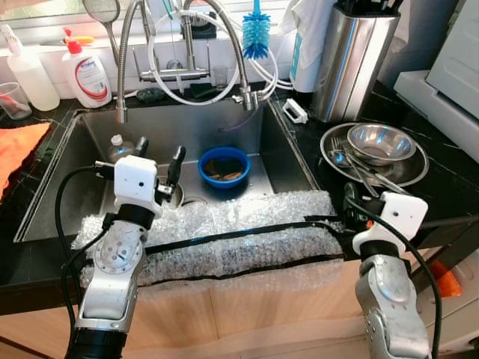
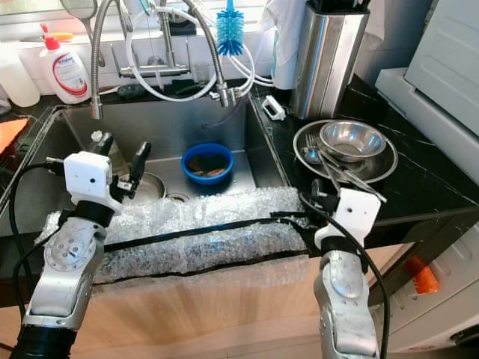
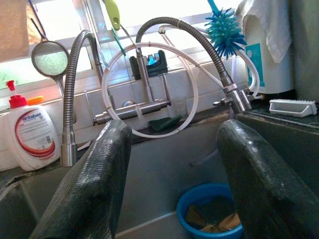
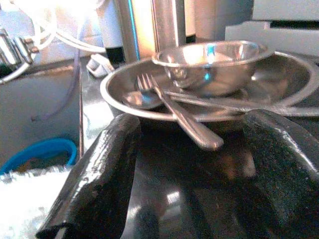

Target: Kitchen organization

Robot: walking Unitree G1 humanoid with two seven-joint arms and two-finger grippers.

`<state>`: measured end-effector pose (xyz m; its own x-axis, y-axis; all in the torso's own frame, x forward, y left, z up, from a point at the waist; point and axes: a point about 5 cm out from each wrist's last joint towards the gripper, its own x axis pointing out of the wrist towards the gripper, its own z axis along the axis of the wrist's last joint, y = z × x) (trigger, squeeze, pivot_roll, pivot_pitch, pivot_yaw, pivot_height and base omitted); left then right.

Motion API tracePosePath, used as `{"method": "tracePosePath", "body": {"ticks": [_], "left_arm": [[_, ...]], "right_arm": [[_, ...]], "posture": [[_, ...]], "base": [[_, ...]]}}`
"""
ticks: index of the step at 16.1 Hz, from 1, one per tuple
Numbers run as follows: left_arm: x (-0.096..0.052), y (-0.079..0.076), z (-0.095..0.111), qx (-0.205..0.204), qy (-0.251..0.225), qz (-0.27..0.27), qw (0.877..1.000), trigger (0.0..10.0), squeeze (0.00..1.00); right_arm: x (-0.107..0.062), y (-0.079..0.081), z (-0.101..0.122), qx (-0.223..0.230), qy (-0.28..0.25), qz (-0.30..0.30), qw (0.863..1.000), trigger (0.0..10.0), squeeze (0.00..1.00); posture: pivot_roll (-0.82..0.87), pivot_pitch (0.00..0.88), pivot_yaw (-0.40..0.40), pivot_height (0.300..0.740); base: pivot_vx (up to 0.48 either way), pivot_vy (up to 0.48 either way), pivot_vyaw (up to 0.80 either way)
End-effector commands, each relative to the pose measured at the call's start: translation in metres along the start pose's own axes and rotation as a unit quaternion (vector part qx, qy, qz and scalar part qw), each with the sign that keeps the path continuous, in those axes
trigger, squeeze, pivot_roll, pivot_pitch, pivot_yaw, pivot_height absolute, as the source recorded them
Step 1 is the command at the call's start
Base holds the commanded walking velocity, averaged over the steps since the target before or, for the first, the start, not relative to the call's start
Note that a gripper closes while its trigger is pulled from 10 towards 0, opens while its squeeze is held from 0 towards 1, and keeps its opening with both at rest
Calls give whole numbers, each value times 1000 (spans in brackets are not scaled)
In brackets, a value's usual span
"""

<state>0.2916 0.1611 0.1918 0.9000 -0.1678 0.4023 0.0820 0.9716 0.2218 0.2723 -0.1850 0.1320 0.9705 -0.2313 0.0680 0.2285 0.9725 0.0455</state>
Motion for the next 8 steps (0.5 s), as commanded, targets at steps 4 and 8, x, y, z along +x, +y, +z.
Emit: {"method": "tracePosePath", "body": {"ticks": [4, 8], "left_arm": [[3, 2, 2, 10, -5, 0, 1000, 10000, 0], [3, 1, 1, 10, -4, -3, 1000, 10000, 0]], "right_arm": [[4, -1, 1, 2, -5, -5, 1000, 2275, 0], [4, 0, -2, 0, 0, -5, 1000, 10000, 0]], "posture": [[-56, 0, 19, 740], [-57, 0, 19, 740]], "base": [[0, 0, 0], [0, 0, 0]]}}
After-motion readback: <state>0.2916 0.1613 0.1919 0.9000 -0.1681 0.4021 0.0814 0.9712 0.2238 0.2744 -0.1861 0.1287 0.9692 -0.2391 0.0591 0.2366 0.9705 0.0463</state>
